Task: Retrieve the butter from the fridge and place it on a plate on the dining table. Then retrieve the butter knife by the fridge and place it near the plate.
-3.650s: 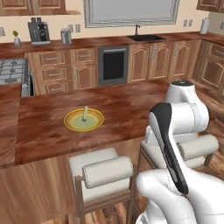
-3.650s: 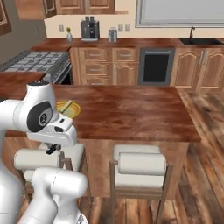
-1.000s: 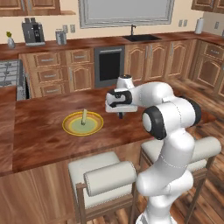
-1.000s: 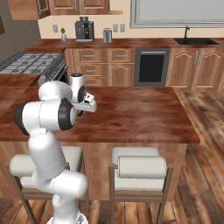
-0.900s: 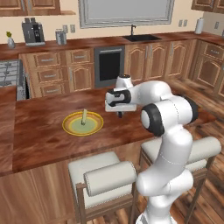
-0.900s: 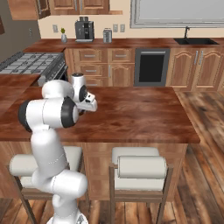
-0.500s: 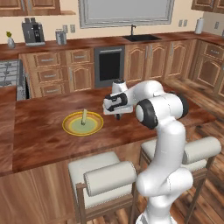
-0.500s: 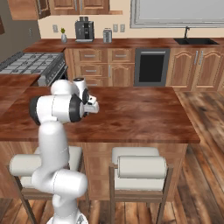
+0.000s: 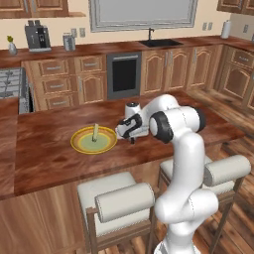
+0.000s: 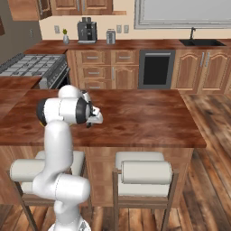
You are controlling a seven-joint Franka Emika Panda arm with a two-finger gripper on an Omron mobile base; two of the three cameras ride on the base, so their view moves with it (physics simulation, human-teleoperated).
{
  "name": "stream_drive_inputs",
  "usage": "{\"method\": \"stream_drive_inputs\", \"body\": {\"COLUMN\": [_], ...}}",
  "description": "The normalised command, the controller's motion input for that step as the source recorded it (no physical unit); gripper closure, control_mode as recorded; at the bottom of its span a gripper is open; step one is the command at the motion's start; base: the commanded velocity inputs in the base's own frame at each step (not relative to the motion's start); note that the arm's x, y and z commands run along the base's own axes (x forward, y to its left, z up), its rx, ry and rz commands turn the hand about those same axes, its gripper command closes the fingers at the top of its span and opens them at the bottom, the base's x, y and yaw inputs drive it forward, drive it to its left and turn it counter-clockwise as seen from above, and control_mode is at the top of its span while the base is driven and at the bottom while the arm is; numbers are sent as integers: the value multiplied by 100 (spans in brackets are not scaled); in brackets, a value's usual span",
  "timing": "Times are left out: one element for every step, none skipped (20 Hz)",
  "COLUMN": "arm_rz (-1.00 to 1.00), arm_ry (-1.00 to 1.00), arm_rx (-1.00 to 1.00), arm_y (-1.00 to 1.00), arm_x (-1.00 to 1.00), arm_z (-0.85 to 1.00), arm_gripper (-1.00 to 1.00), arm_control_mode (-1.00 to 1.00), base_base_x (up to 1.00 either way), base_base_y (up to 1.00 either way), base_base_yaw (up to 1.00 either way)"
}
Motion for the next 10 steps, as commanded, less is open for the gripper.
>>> {"method": "stream_drive_inputs", "body": {"arm_rz": [1, 0, 0, 0, 0, 0, 0, 0, 0, 0], "arm_ry": [0, 0, 0, 0, 0, 0, 0, -3, -4, -4], "arm_rx": [0, 1, 2, 3, 3, 3, 3, 3, 3, 3], "arm_y": [0, 0, 0, 0, 0, 0, 0, 0, 0, 0], "arm_x": [26, 23, 24, 24, 24, 23, 21, 16, 15, 16], "arm_z": [-35, -29, -29, -30, -32, -31, -29, -24, -21, -21], "arm_gripper": [100, 100, 100, 100, 100, 100, 100, 100, -100, -100], "arm_control_mode": [-100, -100, -100, -100, -100, -100, -100, -100, -100, -100], "base_base_x": [0, 0, 0, 0, 0, 0, 0, 0, 0, 0], "base_base_y": [0, 0, 0, 0, 0, 0, 0, 0, 0, 0], "base_base_yaw": [0, 0, 0, 0, 0, 0, 0, 0, 0, 0]}}
